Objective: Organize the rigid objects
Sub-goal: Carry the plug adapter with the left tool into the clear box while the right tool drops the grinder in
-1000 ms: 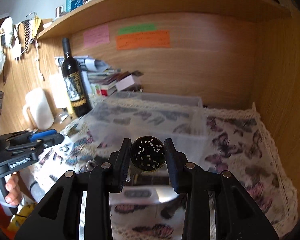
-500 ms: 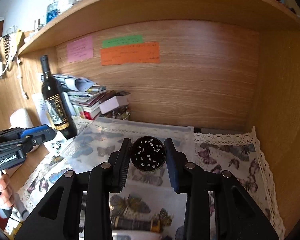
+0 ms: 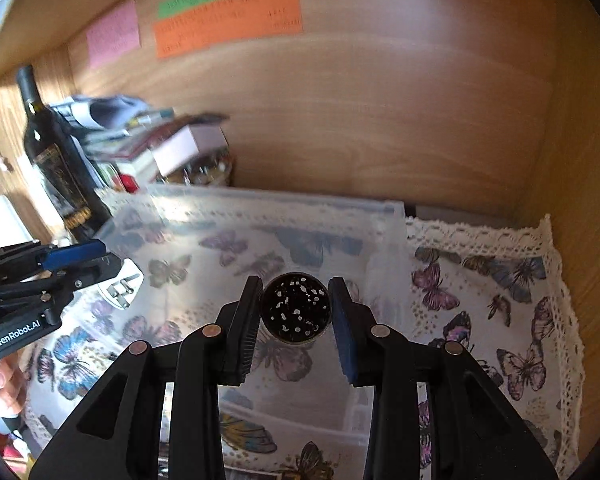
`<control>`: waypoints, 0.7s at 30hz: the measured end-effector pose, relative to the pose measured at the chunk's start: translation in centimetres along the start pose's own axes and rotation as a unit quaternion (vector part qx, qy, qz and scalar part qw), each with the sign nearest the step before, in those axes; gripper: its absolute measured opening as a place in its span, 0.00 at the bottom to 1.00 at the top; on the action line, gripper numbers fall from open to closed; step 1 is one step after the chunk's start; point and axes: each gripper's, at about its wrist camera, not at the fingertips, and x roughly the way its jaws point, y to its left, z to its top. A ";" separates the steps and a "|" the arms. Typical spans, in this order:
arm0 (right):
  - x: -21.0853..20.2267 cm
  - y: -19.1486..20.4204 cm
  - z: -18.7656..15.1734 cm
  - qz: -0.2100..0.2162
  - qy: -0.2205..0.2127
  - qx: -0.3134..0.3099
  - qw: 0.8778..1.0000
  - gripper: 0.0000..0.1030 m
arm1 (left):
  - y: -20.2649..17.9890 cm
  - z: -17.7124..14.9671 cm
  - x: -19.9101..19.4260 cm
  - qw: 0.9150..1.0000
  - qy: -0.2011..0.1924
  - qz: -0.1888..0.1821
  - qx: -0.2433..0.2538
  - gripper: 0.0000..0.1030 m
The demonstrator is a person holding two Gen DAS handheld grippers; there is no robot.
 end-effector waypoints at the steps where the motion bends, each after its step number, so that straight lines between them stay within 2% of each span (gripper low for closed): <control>1: 0.3 0.0 -0.1 0.000 0.007 -0.001 1.000 0.30 | 0.0 0.0 0.3 1.000 0.004 -0.001 -0.001 0.27; 9: 1.4 0.2 -0.3 0.001 0.031 0.000 1.000 0.31 | 0.5 0.1 1.4 1.000 0.021 -0.009 -0.014 0.27; 11: 1.1 0.3 -0.3 0.003 0.032 -0.002 0.999 0.35 | 0.6 0.2 1.2 1.000 0.017 -0.009 -0.018 0.27; 13: 0.7 0.4 -0.3 0.002 0.026 -0.001 1.000 0.48 | 0.6 0.2 0.7 1.000 0.012 -0.010 -0.017 0.27; 15: -0.3 0.6 -0.2 0.001 0.013 -0.005 1.000 0.52 | 0.5 0.2 0.0 1.000 0.005 -0.009 -0.015 0.32; 17: -1.3 0.9 -0.2 -0.003 0.003 -0.012 1.000 0.52 | 0.5 0.1 -1.1 1.000 -0.005 -0.007 -0.013 0.44; 20: -3.1 1.3 -0.4 0.002 -0.012 -0.019 1.000 0.59 | 0.4 -0.1 -2.4 1.000 -0.019 -0.003 -0.009 0.56; 21: -3.8 1.5 -0.5 0.005 -0.018 -0.023 1.000 0.62 | 0.3 -0.2 -3.1 1.000 -0.025 -0.003 -0.007 0.57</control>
